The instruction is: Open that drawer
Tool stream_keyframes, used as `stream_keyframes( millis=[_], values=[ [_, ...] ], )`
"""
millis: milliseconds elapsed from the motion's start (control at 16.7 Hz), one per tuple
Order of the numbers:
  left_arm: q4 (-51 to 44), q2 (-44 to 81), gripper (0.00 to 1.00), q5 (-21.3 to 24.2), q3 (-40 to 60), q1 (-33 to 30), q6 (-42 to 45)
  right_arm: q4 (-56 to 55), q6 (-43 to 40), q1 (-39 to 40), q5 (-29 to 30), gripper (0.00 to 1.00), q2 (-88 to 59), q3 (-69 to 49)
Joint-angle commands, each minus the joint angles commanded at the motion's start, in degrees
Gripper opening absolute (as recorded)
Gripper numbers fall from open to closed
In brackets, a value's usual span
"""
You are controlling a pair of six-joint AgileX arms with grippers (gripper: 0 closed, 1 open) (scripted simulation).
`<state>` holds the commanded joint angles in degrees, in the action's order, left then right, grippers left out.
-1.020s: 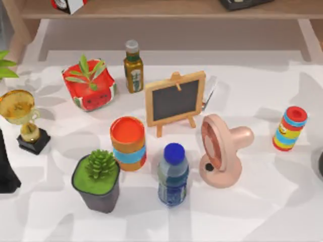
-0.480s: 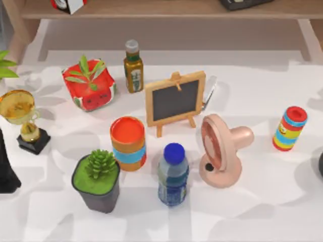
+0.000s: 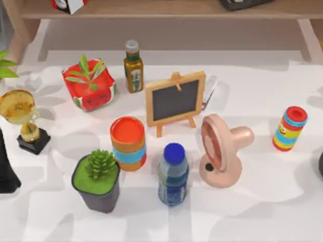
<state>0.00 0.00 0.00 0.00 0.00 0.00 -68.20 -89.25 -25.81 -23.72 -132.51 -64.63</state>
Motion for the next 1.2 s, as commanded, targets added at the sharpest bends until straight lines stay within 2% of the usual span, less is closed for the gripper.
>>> stream_keyframes(
  millis=[480,1200],
  values=[
    [0.0,0.0,1.0,0.0,0.0,0.0,0.0,2.63,-0.04,0.85,0.89,1.0,-2.34,-4.94],
    [0.0,0.0,1.0,0.0,0.0,0.0,0.0,2.63,-0.04,0.85,0.89,0.1,-2.34,-4.94]
  ],
)
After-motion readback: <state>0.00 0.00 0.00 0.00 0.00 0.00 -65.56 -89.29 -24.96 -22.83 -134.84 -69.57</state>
